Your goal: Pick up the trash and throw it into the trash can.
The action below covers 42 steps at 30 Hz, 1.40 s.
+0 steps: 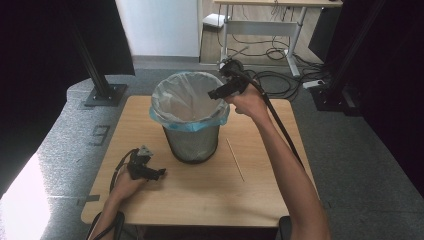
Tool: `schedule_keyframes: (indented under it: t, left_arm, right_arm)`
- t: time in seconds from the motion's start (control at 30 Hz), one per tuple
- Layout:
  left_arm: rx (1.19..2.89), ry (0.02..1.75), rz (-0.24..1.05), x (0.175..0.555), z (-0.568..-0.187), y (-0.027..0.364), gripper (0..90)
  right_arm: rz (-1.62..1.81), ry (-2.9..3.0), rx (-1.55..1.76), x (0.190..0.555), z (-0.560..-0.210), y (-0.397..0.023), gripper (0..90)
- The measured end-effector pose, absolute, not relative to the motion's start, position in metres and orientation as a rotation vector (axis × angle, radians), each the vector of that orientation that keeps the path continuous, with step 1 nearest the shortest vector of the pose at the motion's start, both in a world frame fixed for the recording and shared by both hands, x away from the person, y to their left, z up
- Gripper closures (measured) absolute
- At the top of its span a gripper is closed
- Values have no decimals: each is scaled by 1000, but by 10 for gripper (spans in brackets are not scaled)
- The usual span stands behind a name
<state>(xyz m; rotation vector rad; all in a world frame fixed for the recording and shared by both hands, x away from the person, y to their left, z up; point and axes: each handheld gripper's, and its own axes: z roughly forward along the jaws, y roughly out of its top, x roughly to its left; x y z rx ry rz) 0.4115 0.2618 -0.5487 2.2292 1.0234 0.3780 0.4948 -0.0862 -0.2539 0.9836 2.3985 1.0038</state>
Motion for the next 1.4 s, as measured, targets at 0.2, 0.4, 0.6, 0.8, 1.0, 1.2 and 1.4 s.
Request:
schedule_keyframes:
  t: [0.2,0.4,0.6,0.8,1.0,1.2,1.4]
  left_arm:
    - [2229,1023,378,412,-549,262,0]
    - [2228,1025,380,411,-549,262,0]
    - [2228,1027,379,411,-549,261,0]
    - [2224,1029,379,411,-549,261,0]
    - [2224,1030,379,411,-549,261,0]
    - [2224,1030,380,411,-549,261,0]
    - [2224,1030,380,411,-549,261,0]
  right_arm:
    - [1063,2336,1010,482,-254,-120,114]
    - [1083,2302,1031,470,-262,-144,30]
    - [1102,2269,1074,460,-288,-172,0]
    - [1078,2292,1100,457,-321,-184,0]
    - [1068,2318,1131,454,-357,-188,0]
    - [1090,2322,1180,450,-388,-187,0]
    - [1077,2342,1203,443,-436,-185,26]
